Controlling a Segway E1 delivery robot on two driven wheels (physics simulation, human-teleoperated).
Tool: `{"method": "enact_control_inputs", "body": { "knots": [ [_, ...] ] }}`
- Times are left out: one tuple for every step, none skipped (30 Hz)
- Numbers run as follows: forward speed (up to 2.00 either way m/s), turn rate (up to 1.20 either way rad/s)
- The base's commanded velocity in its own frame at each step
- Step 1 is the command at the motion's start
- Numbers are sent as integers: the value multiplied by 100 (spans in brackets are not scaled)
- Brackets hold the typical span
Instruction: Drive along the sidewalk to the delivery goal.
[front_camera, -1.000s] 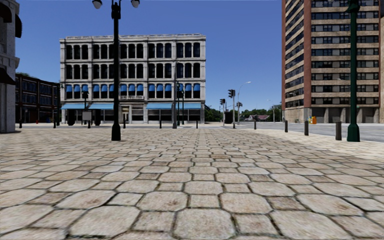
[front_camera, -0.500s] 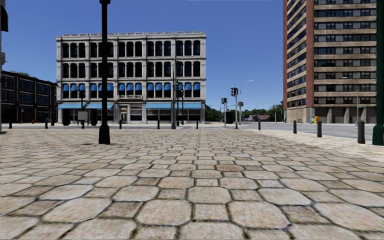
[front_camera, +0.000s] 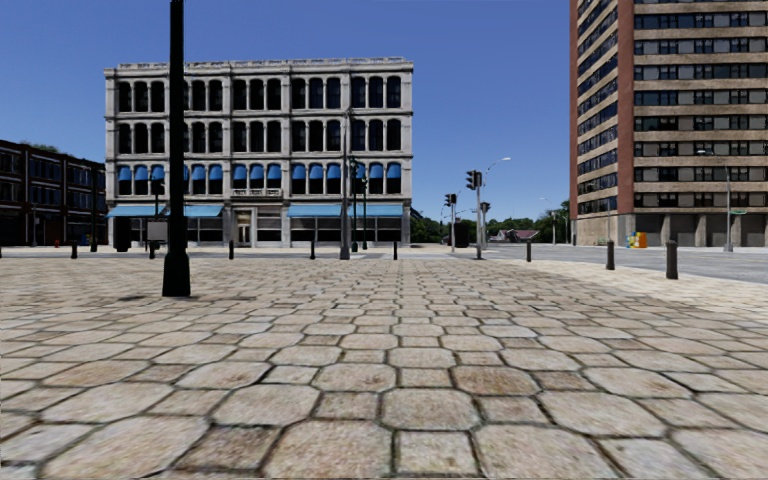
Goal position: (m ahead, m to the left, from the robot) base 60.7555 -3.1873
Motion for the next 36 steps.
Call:
{"method": "enact_control_inputs", "body": {
  "knots": [
    [200,0],
    [200,0],
    [200,0],
    [200,0],
    [200,0],
    [200,0],
    [200,0],
    [200,0],
    [200,0],
    [200,0],
    [200,0],
    [200,0],
    [200,0],
    [200,0],
    [200,0],
    [200,0],
    [200,0],
    [200,0],
    [200,0],
    [200,-7],
    [200,-24],
    [200,-32],
    [200,-34],
    [200,-34],
    [200,-35],
    [200,-35],
    [200,-35],
    [200,-36],
    [200,-36],
    [200,-36],
    [200,-36],
    [200,-37],
    [200,-37],
    [200,-31],
    [200,0],
    [200,0]
  ]
}}
